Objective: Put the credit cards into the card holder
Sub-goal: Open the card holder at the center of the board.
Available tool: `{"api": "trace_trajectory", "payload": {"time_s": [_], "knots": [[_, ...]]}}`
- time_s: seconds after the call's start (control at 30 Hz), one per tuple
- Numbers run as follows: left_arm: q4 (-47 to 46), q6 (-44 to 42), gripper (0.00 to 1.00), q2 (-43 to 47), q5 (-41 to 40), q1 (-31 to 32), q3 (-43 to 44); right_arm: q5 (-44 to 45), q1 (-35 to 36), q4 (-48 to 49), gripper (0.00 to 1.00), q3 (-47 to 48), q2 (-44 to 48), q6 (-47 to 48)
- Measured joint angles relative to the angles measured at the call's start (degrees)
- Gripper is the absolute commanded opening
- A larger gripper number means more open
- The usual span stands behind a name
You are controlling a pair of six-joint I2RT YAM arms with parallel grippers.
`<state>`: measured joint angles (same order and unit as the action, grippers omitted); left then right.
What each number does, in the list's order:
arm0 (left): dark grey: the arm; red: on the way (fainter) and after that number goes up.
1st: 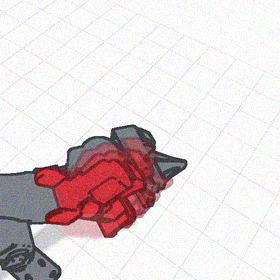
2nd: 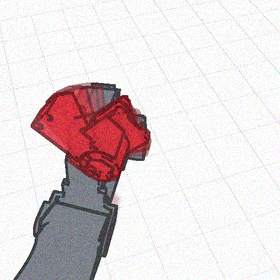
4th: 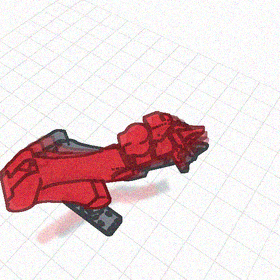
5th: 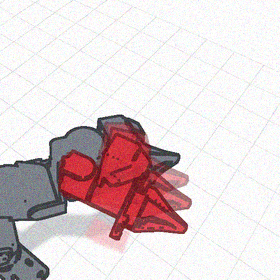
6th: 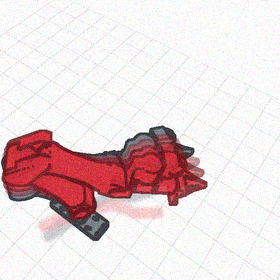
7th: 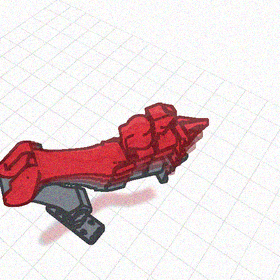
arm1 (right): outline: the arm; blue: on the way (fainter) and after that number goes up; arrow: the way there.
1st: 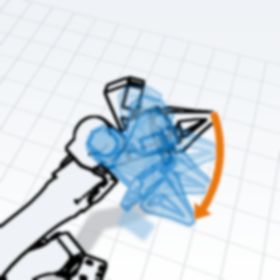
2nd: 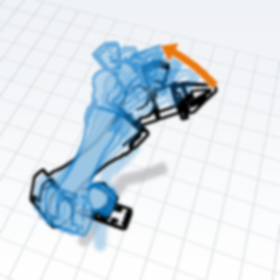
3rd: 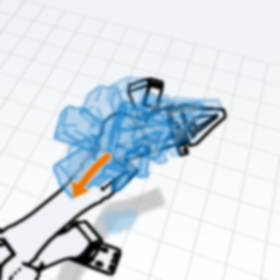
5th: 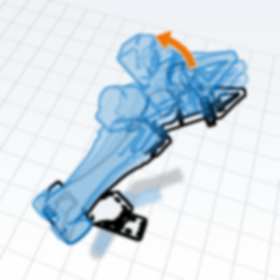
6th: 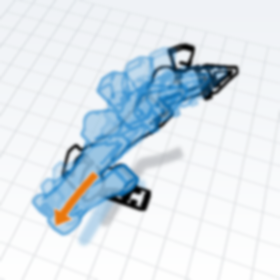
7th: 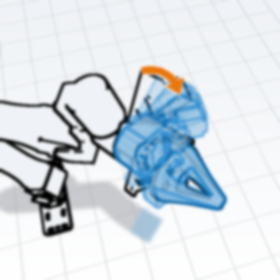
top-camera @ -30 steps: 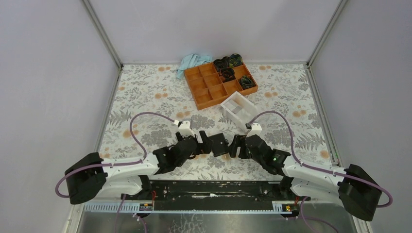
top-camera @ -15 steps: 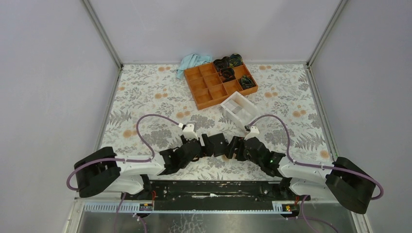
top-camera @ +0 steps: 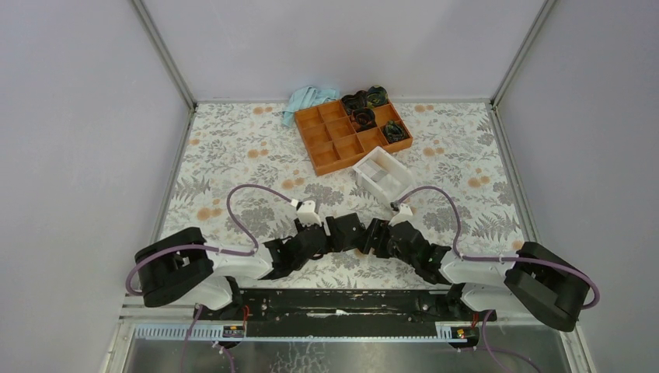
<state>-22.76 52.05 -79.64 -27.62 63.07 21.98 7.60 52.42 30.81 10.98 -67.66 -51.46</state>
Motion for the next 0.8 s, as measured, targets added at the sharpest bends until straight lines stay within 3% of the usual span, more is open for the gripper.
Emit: {"api": "trace_trajectory", "payload": {"time_s": [0.33,0.8], "knots": [[-2.36,0.61,0.63,-3.06,0.02,0.00,0.00,-0.79,0.00,5.22,0.63,-1.70,-1.64,-1.31],[-5.22,1.40,0.59,-5.33,-0.11,0.02,-0.31,-0.76,0.00,12.63,0.62,-3.61,-3.28,-1.97]]}}
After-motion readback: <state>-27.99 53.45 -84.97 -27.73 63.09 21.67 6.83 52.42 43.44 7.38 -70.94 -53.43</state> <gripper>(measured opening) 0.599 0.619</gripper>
